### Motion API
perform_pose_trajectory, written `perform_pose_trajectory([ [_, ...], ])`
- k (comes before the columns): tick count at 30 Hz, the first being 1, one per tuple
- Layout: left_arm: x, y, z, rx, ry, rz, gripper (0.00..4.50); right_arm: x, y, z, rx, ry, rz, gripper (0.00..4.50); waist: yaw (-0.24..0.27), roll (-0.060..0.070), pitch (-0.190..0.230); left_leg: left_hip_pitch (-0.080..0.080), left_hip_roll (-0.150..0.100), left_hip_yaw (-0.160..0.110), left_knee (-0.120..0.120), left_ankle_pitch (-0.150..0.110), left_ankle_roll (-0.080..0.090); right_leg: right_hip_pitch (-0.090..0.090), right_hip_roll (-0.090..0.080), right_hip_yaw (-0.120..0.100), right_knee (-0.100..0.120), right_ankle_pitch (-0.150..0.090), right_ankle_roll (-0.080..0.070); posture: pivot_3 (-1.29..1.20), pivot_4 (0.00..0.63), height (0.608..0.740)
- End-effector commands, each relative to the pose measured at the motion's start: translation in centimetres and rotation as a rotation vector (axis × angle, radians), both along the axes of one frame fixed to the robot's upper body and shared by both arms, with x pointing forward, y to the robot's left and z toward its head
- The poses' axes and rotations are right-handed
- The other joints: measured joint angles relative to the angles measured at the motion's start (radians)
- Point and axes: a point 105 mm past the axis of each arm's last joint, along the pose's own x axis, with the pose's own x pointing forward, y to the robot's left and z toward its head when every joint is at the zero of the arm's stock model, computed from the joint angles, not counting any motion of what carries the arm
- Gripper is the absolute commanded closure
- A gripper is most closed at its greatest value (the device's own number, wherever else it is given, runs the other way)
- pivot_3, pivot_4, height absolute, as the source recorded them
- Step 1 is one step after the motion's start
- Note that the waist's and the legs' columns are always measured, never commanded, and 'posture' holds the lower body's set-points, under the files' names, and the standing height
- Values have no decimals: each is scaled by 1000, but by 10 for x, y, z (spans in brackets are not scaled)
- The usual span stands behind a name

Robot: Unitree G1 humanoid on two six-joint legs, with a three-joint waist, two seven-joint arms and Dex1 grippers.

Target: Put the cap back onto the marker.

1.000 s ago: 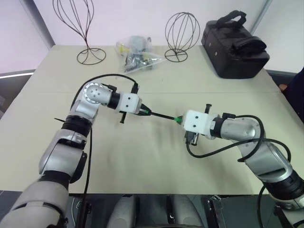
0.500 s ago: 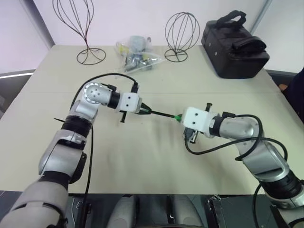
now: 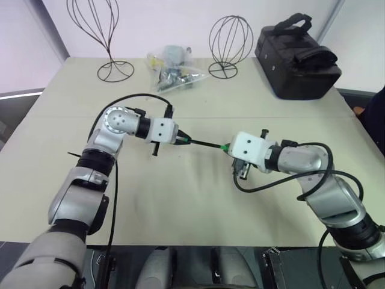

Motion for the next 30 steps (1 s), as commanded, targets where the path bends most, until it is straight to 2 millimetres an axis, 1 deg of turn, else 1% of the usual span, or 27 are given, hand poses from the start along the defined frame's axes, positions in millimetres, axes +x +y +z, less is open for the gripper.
perform_pose_trajectory([
  [1,-11,-32,20,-42,-88,-149,4500,-12,27,23,50,-79,131,4458,0,0,0,0,0,0,0,0,0,0,0,0,0,0,0,0,150,740],
  [3,-11,-32,19,-26,-97,-159,4500,-13,29,24,48,-79,144,4458,0,0,0,0,0,0,0,0,0,0,0,0,0,0,0,0,150,740],
  [5,-10,-32,20,-24,-102,-162,3557,-13,29,23,44,-77,148,4500,0,0,0,0,0,0,0,0,0,0,0,0,0,0,0,0,150,740],
  [7,-10,-33,22,-31,-112,-164,3557,-13,29,22,33,-76,149,4500,5,0,0,0,0,0,0,0,0,0,0,0,0,0,0,0,150,740],
  [12,-11,-38,23,-52,-110,-171,3557,-10,28,23,35,-79,141,4500,-6,-1,0,-1,0,0,0,0,0,-1,0,0,0,0,0,0,150,740],
  [18,-11,-33,19,-55,-96,-152,3557,-9,25,21,30,-76,129,4500,-2,0,0,-1,0,0,0,0,0,-1,1,0,0,0,0,0,150,740],
  [21,-11,-30,20,-55,-94,-146,3557,-9,19,18,12,-71,116,4500,-1,0,0,-1,0,0,0,0,0,-1,0,0,0,0,0,0,150,740],
  [23,-10,-29,20,-55,-92,-140,3001,-9,14,15,0,-66,103,4500,1,0,0,-1,0,0,0,0,0,-1,0,0,0,0,0,0,150,740],
  [24,-10,-29,19,-56,-90,-137,2648,-9,13,15,-3,-66,100,4500,1,-1,0,-1,0,0,0,0,0,-1,0,0,0,0,0,0,150,740],
  [25,-10,-28,19,-55,-88,-135,2235,-10,11,15,-3,-65,97,4500,1,0,0,-1,0,0,0,0,0,-1,0,0,0,0,0,0,150,740],
  [27,-10,-28,19,-64,-79,-131,1121,-10,9,14,-6,-64,91,4500,1,0,0,-1,0,0,0,0,0,-1,0,0,0,0,0,0,150,740],
  [29,-10,-28,20,-71,-71,-128,183,-10,7,14,-8,-63,86,4500,1,-1,0,-1,0,0,0,0,0,-1,0,0,0,0,0,0,150,740],
  [30,-9,-28,20,-75,-67,-125,38,-10,6,14,-8,-63,83,4500,0,0,0,-1,0,0,0,0,0,-1,0,0,0,0,0,0,150,740],
])
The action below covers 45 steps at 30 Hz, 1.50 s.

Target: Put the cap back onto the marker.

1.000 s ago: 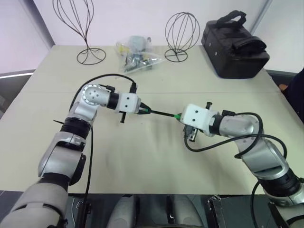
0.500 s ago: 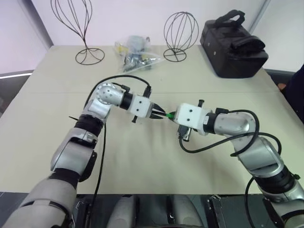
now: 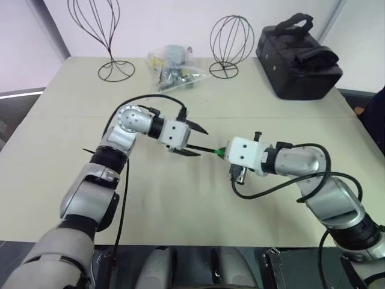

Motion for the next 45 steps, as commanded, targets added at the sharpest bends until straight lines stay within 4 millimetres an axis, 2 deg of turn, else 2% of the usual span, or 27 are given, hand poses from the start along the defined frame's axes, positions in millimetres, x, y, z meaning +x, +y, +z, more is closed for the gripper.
perform_pose_trajectory([
  [1,0,0,12,-61,-9,7,38,-2,-2,15,15,-61,7,4500,-1,0,0,0,0,0,0,0,0,0,0,0,0,0,0,0,150,740],
  [8,0,4,19,-125,42,40,38,-2,-10,13,7,-53,-20,4500,0,0,0,0,0,0,0,0,0,0,0,0,0,0,0,0,150,740],
  [16,6,16,29,-262,170,164,38,-4,-41,1,26,-11,-135,4500,0,0,0,0,1,0,0,0,0,0,0,0,0,0,0,0,150,740],
  [19,11,20,31,-328,218,240,38,-6,-55,-1,91,-6,-226,4500,1,0,0,0,1,0,0,0,0,0,0,0,0,0,0,0,150,740],
  [22,11,25,24,-369,256,315,38,-10,-74,-3,167,-24,-379,4500,2,0,0,0,1,0,0,0,0,0,0,0,0,0,0,0,150,740],
  [27,6,26,16,-432,291,413,38,-20,-91,-8,277,-31,-581,4500,1,0,0,0,2,0,0,0,0,0,0,1,1,0,0,0,150,740],
  [30,3,27,10,-477,318,488,38,-29,-103,-19,304,-22,-716,4500,3,0,0,0,2,0,0,0,0,0,-1,1,1,0,0,0,150,740],
  [37,-7,23,0,-552,398,595,38,-42,-118,-38,343,6,-906,4500,2,1,0,1,1,0,0,0,0,1,-1,1,1,0,0,0,150,740],
  [41,-16,20,-5,-545,422,604,38,-46,-121,-45,359,20,-960,4500,1,1,-1,2,2,0,0,0,-1,1,-1,1,1,0,0,0,150,740],
  [45,-17,19,-7,-548,433,629,38,-49,-120,-53,386,50,-986,4500,2,1,-1,2,2,0,0,0,-1,2,-1,1,1,0,0,0,150,740],
])
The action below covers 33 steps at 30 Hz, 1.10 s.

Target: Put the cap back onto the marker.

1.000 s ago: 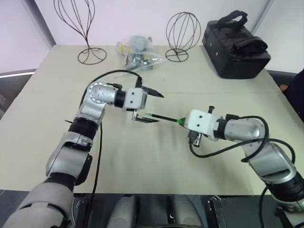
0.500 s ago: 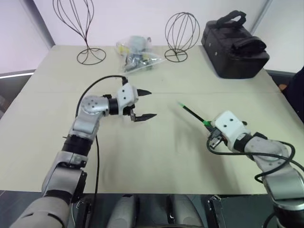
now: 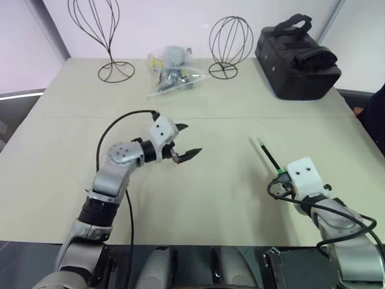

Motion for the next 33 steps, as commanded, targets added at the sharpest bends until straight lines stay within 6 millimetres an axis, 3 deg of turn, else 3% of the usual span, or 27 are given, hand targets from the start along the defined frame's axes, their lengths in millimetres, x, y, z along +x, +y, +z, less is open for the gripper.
perform_pose_trajectory([
  [1,-4,-4,12,-20,-36,-2,38,-2,0,7,13,-44,-22,4500,0,0,0,0,0,0,0,0,0,0,0,0,0,0,0,0,150,740],
  [8,-2,-1,11,-39,18,16,38,-3,-2,-2,55,-21,-50,4500,-1,0,0,0,0,0,0,0,0,0,0,0,0,0,0,0,150,740],
  [11,-3,0,10,-29,28,14,0,-3,-2,-3,54,-18,-45,3192,-1,0,0,0,0,0,0,0,0,0,0,0,0,0,0,0,150,740],
  [17,-7,-1,9,-21,57,-39,0,-5,-2,-1,58,-14,-34,29,-1,0,0,0,0,0,0,0,0,0,0,0,0,0,0,0,150,740],
  [26,-33,2,12,87,71,-309,0,-20,-1,30,84,-39,58,29,-1,0,0,0,0,0,0,0,0,0,0,0,-1,0,0,0,150,740],
  [33,-34,9,11,156,64,-393,0,-36,7,51,104,-27,219,29,0,0,0,0,0,0,0,0,0,1,0,-1,-1,0,0,0,150,740],
])
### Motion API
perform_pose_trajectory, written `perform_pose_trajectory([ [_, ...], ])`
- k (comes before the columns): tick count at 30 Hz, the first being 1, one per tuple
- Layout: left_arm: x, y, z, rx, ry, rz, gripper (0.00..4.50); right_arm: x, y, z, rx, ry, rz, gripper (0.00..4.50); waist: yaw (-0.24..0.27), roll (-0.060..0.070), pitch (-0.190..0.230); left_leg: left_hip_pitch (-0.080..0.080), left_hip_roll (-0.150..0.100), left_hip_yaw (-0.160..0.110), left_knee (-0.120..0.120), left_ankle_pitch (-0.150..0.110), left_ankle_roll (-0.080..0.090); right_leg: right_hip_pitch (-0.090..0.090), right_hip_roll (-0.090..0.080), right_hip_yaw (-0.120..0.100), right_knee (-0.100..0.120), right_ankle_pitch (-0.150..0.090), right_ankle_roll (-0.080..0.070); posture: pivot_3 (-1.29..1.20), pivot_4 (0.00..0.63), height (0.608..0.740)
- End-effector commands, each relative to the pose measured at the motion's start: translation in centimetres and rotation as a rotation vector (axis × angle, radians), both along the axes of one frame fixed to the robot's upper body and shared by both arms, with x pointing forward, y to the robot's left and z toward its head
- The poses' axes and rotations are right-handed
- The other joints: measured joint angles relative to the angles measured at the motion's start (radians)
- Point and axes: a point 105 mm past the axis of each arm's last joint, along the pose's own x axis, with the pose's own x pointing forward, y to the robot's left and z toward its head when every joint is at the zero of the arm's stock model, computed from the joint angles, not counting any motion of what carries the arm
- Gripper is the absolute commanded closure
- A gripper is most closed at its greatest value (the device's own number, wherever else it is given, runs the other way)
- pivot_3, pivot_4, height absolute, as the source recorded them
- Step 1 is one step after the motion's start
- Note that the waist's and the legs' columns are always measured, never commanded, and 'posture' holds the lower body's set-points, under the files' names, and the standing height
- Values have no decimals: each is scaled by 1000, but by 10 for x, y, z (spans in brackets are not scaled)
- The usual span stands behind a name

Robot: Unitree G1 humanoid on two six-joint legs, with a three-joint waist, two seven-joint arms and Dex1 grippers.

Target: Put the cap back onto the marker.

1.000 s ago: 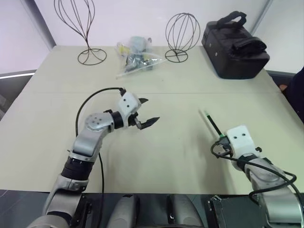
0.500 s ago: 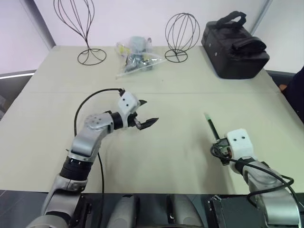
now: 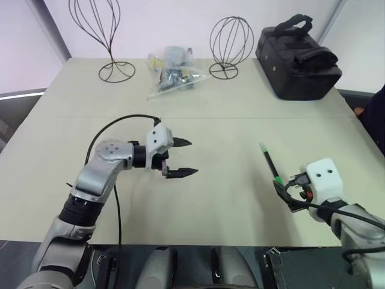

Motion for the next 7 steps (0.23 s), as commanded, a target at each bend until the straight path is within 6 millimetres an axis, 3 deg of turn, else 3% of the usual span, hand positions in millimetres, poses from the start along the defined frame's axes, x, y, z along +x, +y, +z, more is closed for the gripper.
perform_pose_trajectory([
  [1,0,1,8,11,-42,-50,0,-11,8,15,2,-23,124,29,0,0,0,0,0,0,0,0,0,0,0,0,0,0,0,0,150,740],
  [7,1,2,4,31,-39,-79,0,-26,12,18,7,7,217,29,1,0,0,0,0,0,0,0,0,1,0,0,-1,0,0,0,150,740],
])
